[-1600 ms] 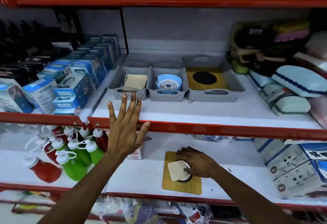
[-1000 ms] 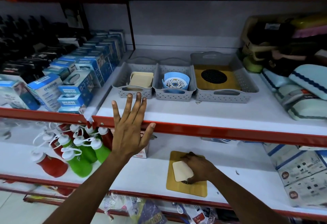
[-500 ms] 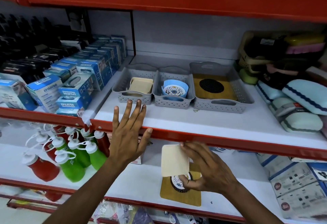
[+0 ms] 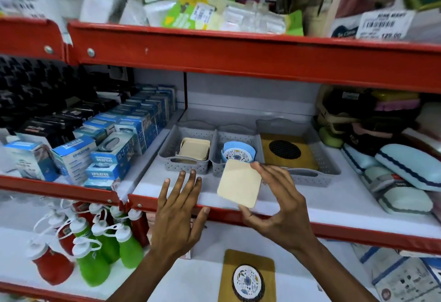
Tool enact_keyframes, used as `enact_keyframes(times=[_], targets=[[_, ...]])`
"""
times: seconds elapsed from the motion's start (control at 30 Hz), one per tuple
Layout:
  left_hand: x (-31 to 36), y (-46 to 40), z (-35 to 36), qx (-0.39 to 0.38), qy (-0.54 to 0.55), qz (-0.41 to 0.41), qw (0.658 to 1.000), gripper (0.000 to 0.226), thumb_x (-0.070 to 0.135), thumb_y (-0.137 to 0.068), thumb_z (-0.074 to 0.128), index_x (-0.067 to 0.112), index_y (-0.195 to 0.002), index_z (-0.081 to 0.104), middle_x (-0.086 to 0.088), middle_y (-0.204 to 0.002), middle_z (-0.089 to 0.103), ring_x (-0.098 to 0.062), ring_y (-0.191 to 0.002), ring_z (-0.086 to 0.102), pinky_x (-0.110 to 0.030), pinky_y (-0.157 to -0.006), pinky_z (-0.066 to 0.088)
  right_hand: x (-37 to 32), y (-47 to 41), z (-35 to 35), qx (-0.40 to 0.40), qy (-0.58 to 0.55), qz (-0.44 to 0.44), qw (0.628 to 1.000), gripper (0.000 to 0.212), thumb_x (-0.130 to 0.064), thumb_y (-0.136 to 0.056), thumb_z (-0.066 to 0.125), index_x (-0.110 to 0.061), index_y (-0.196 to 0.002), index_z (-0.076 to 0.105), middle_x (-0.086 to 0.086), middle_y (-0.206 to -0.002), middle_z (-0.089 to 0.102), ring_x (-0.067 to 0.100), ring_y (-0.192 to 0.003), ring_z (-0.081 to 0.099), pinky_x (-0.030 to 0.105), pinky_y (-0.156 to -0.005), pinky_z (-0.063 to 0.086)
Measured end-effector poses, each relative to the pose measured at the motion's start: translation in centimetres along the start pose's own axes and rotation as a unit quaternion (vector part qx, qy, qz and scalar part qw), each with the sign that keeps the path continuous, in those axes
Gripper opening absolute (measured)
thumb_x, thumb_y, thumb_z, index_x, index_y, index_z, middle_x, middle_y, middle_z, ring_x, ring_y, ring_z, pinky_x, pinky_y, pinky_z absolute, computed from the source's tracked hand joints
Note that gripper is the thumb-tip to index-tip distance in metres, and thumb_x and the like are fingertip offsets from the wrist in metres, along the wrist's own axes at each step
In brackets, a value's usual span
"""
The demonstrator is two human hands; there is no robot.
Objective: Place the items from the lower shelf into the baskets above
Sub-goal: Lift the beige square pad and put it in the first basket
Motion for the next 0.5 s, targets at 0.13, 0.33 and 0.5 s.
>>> enact_keyframes(times=[0.13, 0.33, 0.5], targets=[[-0.1, -0.1, 0.0, -0.004, 0.003, -0.001, 1.0, 0.064, 0.053, -0.098, 0.026, 0.018, -0.151, 0.035, -0.002, -0.161, 0.033, -0.018, -0.154, 0.022, -0.048, -0.126, 0.01, 1.0, -0.9, 0.5, 0.0, -0.031, 0.03, 0.999, 0.085, -0.031, -0.07, 0.089, -0.007, -0.143, 0.053, 0.004, -0.14, 0.059, 0.016, -0.129, 0.053, 0.013, -0.105, 0.042], [-0.2, -0.1, 0.2, -0.01, -0.001, -0.011, 1.0, 0.065, 0.055, -0.098, 0.024, 0.019, -0.152, 0.034, 0.0, -0.162, 0.032, -0.016, -0.154, 0.019, -0.045, -0.127, 0.006, 1.1, -5.1, 1.4, -0.009, -0.025, 0.047, 0.999, 0.083, -0.041, -0.071, 0.085, -0.008, -0.142, 0.056, 0.001, -0.136, 0.062, 0.009, -0.126, 0.051, 0.005, -0.104, 0.036], [-0.3, -0.1, 0.3, -0.014, 0.004, -0.016, 1.0, 0.064, 0.054, -0.097, 0.027, 0.02, -0.151, 0.037, 0.0, -0.16, 0.036, -0.017, -0.153, 0.022, -0.046, -0.126, 0.009, 1.9, -11.4, 6.5, -0.061, -0.065, 0.088, 0.992, 0.08, -0.027, -0.068, 0.094, -0.014, -0.138, 0.06, -0.001, -0.135, 0.064, 0.01, -0.123, 0.055, 0.016, -0.103, 0.042]])
Point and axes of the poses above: each hand's wrist, its own y-axis away from the middle knuckle, its own z-axis out of the palm, x = y × z, the point moved 7 cm from there along -y, towards the middle knuckle
